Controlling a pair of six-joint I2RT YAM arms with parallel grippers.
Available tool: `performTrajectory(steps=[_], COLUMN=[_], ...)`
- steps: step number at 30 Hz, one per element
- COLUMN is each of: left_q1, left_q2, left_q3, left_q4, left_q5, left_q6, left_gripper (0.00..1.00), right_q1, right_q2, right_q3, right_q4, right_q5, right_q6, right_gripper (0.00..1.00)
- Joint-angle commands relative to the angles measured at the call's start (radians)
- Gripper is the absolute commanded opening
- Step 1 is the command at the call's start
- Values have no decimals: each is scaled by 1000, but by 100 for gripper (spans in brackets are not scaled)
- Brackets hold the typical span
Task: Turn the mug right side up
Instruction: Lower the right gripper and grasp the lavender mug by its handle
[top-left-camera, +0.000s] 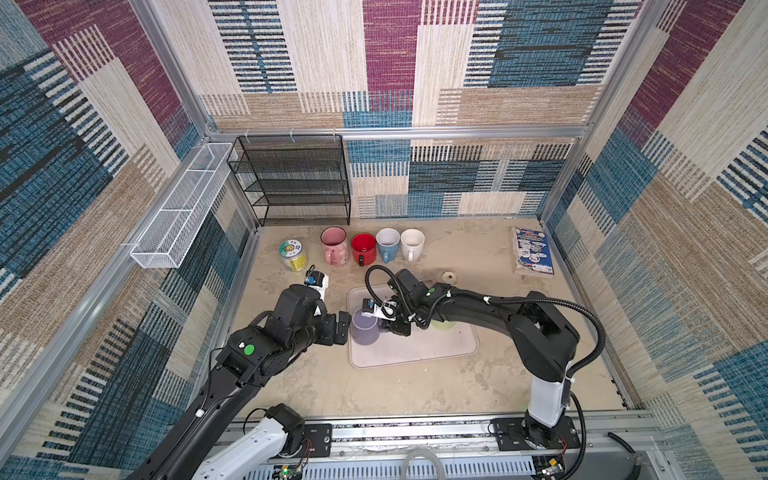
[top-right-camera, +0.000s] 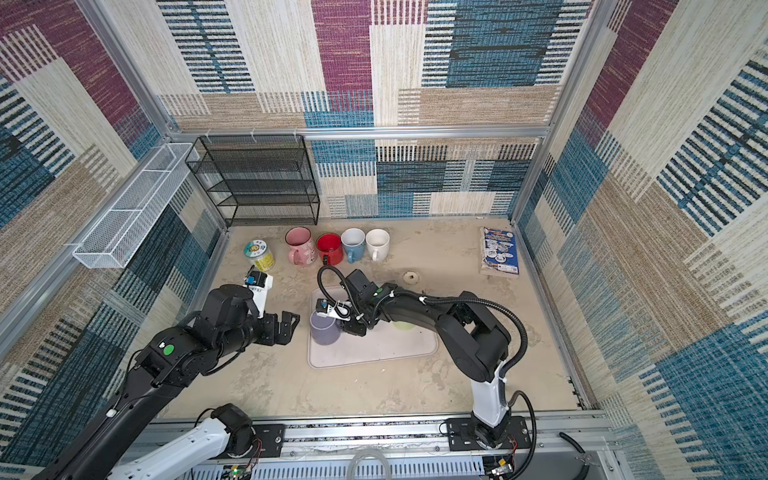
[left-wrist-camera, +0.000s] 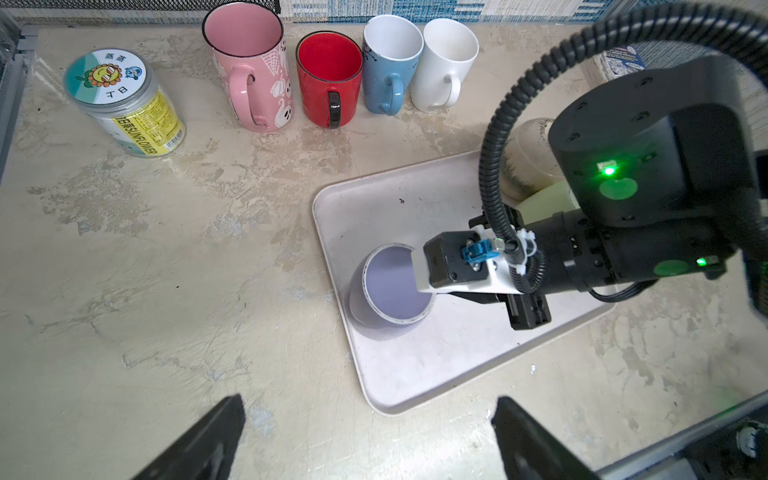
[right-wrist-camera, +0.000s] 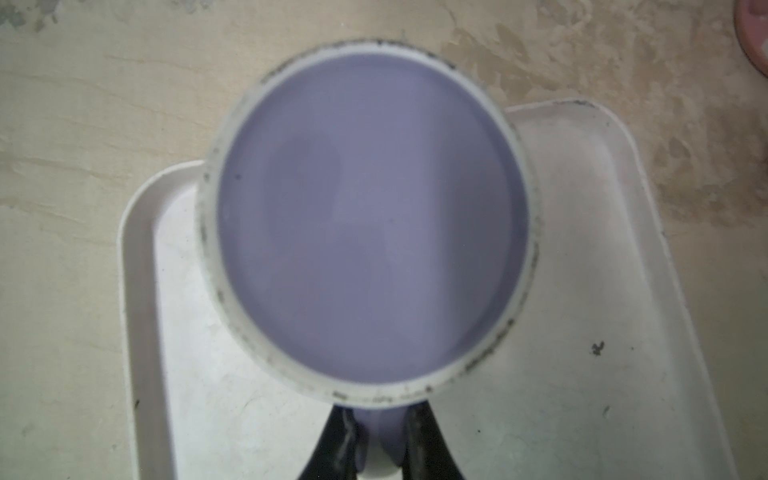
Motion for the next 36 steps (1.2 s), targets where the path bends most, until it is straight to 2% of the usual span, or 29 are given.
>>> performTrajectory(steps=[1, 5, 9, 13, 15, 22, 24, 28, 36], left_q1=[0, 0, -1, -1, 0, 0, 0, -1, 0], left_q2=[7, 12, 18, 25, 25, 26, 23, 10, 3], left_q3=[-1, -13, -19, -29, -35, -45, -49, -58, -64], left_q4=[26, 30, 37, 52, 57, 62, 62, 62, 66], left_q5=[1, -3, -5, -2, 0, 3, 3, 3, 6], left_q6=[-16, -44, -60, -75, -79, -88, -92, -100, -104], left_gripper=[99, 99, 99, 99, 99, 99, 99, 99, 99], right_q1=[0, 0, 0, 3, 6, 21, 21, 21, 23], right_q2=[-30, -96, -149, -179, -202, -185, -171, -144, -87], right_q3=[-31, -91, -159, -231, -267, -245, -226, -185, -115], right_q4=[45, 95, 123, 165, 199, 144, 116, 62, -15], right_q5=[137, 221, 253, 251, 233, 157, 149, 151, 220], right_q6=[169, 291, 413, 533, 567, 551, 544, 547, 597], right_gripper=[0, 0, 0, 2, 7, 32, 37, 40, 39])
